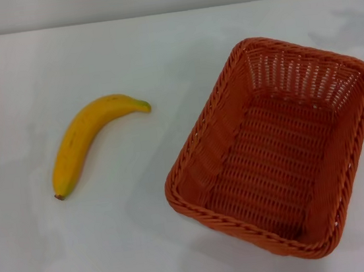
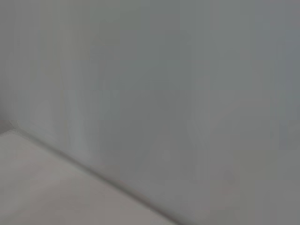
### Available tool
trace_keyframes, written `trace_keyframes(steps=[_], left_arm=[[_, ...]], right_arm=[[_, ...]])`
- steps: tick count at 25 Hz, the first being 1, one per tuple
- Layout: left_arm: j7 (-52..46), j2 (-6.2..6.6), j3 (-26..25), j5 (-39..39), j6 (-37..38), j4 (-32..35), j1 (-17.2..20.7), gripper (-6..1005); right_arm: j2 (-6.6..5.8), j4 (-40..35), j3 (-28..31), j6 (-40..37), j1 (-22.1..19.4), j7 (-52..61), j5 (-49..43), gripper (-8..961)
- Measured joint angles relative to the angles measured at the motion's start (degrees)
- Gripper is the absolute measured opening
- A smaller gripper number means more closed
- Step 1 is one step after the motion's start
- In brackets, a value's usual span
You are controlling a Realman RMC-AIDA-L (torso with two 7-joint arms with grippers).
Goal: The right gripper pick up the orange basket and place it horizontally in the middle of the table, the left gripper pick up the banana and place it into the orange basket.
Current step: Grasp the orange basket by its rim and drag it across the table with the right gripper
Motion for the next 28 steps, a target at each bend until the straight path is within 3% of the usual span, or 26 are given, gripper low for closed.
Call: trace_keyframes(steps=[4,9,17,24,28], left_arm=[[-0.1,0.06,-0.1,0.0,-0.5,-0.1,-0.6,874],[-1.2,-0.07,-0.1,-0.4,-3.4,0.4,-0.5,874],[-3.0,0.23,0.4,1.6,-6.9,0.5,-1.8,873],[-3.4,0.23,0.1,2.4,-7.3,0.6,-2.8,873],[-3.7,0.13,0.0,2.2,-7.6,0.3,-3.0,873]], right_arm=[[0.38,-0.3,-0.1,4.3,4.5,1.9,-7.7,844],[1.84,-0.3,-3.7,10.4,10.9,5.8,-20.6,843],[7.73,5.5,-11.6,12.2,13.6,6.9,-35.5,840],[8.11,15.0,-11.9,7.9,16.5,6.3,-39.3,838],[8.94,19.6,-11.9,2.9,17.7,5.1,-39.4,831]])
